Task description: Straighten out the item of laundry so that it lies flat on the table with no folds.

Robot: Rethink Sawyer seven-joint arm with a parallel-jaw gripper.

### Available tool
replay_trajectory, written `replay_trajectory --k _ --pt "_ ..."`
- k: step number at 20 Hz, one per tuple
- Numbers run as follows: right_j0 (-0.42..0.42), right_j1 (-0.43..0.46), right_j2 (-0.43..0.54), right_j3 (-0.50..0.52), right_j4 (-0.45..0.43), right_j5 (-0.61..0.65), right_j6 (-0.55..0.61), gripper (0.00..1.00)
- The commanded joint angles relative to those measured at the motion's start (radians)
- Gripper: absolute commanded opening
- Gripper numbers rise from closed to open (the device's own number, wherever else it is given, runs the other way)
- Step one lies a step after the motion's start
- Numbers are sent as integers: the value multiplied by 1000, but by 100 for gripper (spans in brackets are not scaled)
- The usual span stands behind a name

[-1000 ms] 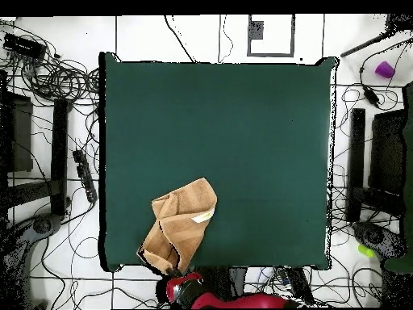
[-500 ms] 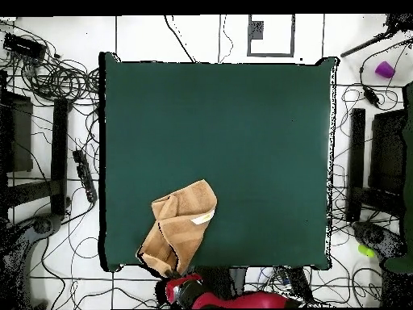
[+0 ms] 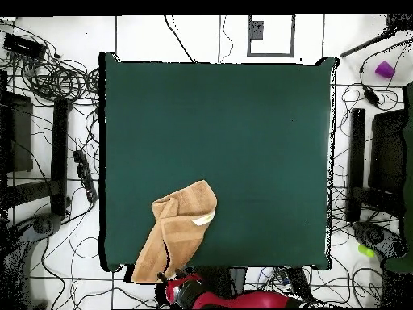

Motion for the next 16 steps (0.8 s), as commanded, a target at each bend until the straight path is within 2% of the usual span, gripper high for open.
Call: replay_trajectory --k 1,3,9,12,14,15,16 --pt "22 20 110 -115 65 102 120 100" --pt "13 34 113 -113 61 87 127 100" --pt "-12 59 147 -95 90 142 125 100" --pt "14 -41 123 -115 72 168 75 100" --pt "119 -168 30 -148 75 87 84 100" --pt "138 -191 23 -167 80 89 82 100" --pt "136 -195 38 -205 97 180 57 100"
